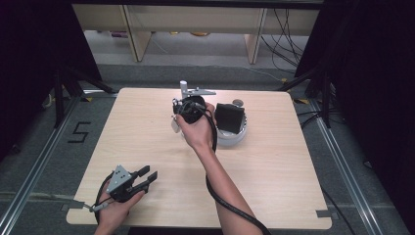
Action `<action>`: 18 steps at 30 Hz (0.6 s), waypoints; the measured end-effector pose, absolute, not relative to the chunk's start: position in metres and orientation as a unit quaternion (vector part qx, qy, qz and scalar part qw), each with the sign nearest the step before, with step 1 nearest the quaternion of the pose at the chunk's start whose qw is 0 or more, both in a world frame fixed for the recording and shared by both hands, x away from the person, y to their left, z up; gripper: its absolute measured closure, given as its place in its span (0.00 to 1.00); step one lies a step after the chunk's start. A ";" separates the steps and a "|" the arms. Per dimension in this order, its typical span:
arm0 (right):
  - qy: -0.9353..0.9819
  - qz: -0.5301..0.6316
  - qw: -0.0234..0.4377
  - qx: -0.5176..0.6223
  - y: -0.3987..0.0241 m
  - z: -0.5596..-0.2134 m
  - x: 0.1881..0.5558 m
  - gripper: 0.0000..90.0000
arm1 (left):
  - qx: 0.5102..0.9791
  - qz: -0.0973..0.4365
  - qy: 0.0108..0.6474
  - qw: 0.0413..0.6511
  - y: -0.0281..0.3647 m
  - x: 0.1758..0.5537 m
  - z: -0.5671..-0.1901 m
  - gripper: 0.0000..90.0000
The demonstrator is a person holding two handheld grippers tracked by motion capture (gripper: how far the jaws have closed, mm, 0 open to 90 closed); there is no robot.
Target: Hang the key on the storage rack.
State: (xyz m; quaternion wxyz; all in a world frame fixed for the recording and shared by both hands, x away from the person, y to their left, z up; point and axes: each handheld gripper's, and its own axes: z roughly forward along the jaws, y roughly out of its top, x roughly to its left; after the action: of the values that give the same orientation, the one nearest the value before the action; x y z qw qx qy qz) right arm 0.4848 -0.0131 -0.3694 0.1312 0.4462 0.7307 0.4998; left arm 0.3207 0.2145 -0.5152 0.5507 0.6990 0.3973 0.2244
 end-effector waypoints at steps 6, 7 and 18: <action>0.729 0.500 0.134 0.447 -0.015 -0.370 0.487 0.95 | 0.702 0.225 0.401 0.545 0.215 0.320 -0.515 0.65; 0.729 0.498 0.139 0.448 -0.016 -0.369 0.488 0.95 | 0.701 0.225 0.400 0.546 0.214 0.320 -0.515 0.65; 0.729 0.481 0.147 0.465 -0.025 -0.377 0.491 0.92 | 0.702 0.223 0.400 0.546 0.214 0.320 -0.516 0.65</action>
State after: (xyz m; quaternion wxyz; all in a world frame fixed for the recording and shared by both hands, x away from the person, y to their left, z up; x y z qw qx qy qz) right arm 0.4910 -0.0246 -0.3771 0.1471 0.4645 0.7287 0.4813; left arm 0.3204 0.2142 -0.5157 0.5461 0.7018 0.3996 0.2227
